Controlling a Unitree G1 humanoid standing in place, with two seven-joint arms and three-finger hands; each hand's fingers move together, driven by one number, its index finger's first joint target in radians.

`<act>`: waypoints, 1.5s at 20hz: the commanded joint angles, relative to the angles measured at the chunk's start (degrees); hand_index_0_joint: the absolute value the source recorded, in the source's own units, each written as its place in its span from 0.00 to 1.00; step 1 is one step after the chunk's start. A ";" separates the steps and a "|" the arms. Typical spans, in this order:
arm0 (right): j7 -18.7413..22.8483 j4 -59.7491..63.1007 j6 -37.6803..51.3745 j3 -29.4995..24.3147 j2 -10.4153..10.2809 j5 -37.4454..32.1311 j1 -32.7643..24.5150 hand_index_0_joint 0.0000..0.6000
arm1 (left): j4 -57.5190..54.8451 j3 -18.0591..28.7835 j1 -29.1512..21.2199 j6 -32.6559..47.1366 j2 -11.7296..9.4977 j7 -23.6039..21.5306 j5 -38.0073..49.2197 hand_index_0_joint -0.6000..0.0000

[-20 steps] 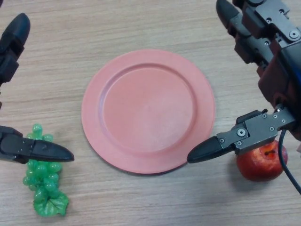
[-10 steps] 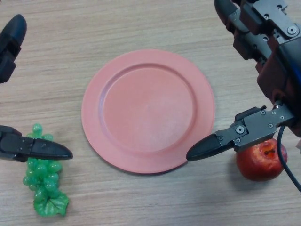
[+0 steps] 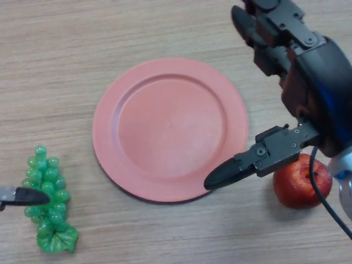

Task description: Pick up the green grapes and place it on the plate

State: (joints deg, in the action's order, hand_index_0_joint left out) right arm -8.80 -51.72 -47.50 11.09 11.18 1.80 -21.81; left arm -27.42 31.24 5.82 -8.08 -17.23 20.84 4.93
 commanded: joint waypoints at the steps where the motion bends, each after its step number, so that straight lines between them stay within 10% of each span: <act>1: 1.95 -1.08 7.30 -0.04 -0.29 -1.51 -3.35 0.00 | 0.08 7.29 1.55 10.80 -1.50 0.64 -5.01 1.00; 9: 6.18 1.49 6.78 2.53 -0.29 -6.17 -5.65 0.00 | 11.57 2.82 5.47 17.40 2.87 -2.62 -20.44 1.00; 20: 5.84 -0.27 5.69 2.12 -0.29 -6.97 -5.21 0.00 | 21.49 -8.71 1.91 17.28 -0.63 -12.95 -30.66 1.00; 21: 5.83 -0.31 5.68 2.12 -0.29 -6.95 -5.20 0.00 | 21.52 -8.81 1.77 17.09 -0.64 -13.01 -30.48 0.92; 25: 5.81 -1.14 5.18 2.11 -0.29 -6.78 -4.98 0.00 | 20.31 -9.81 1.24 16.28 -0.25 -13.81 -23.97 0.08; 30: 7.17 -3.51 3.50 1.91 -0.29 -8.60 -4.49 0.00 | 20.65 -9.36 1.90 20.90 -1.12 -16.76 -23.70 0.00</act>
State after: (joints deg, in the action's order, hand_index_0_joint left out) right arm -3.46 -52.36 -49.39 15.68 11.16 -4.84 -24.62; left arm -3.86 18.37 7.70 7.53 -15.47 6.81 -18.97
